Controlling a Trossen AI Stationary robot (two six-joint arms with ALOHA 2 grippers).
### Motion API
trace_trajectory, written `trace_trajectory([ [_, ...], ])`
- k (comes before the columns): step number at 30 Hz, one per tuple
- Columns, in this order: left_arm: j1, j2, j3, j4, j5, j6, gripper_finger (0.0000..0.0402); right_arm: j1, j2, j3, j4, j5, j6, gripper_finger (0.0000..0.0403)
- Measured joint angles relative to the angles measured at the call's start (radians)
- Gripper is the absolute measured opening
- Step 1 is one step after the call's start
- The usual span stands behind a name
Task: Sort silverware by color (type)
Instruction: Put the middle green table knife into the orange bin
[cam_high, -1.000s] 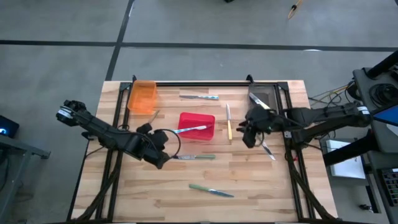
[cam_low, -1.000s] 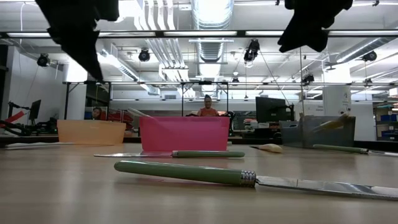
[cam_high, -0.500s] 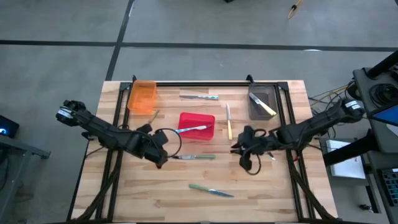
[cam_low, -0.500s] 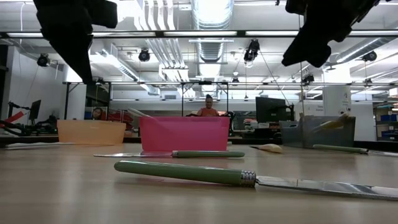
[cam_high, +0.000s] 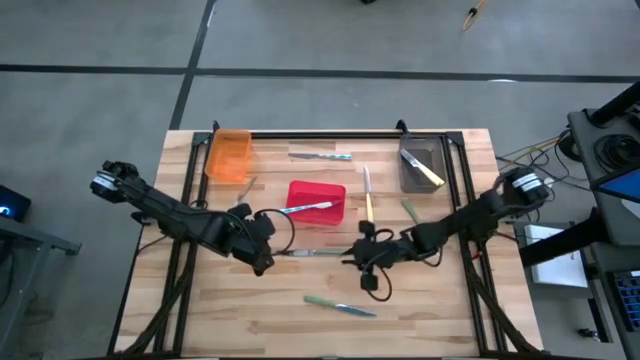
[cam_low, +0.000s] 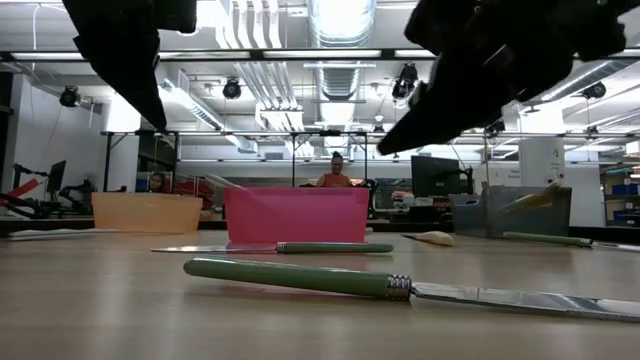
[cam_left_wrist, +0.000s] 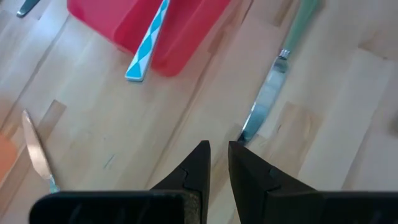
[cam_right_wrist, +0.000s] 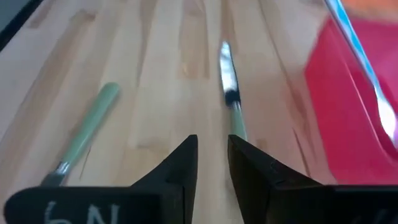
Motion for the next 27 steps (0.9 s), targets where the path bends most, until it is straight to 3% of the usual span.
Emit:
trace_trajectory([
  [6,-0.005,0.000,0.000,0.019,0.000,0.000,0.0039,-0.016,0.134,0.000,0.293,-0.009,-0.166,0.0096],
  [13,-0.007,0.000,0.000,0.034,-0.002,0.003,0.0039,-0.081,0.264,0.000,0.499,-0.077,-0.183,0.0103],
  [27,-0.007,0.000,0.000,0.047,-0.011,0.023,0.0039,-0.106,0.330,0.000,0.482,-0.023,-0.146,0.0100],
])
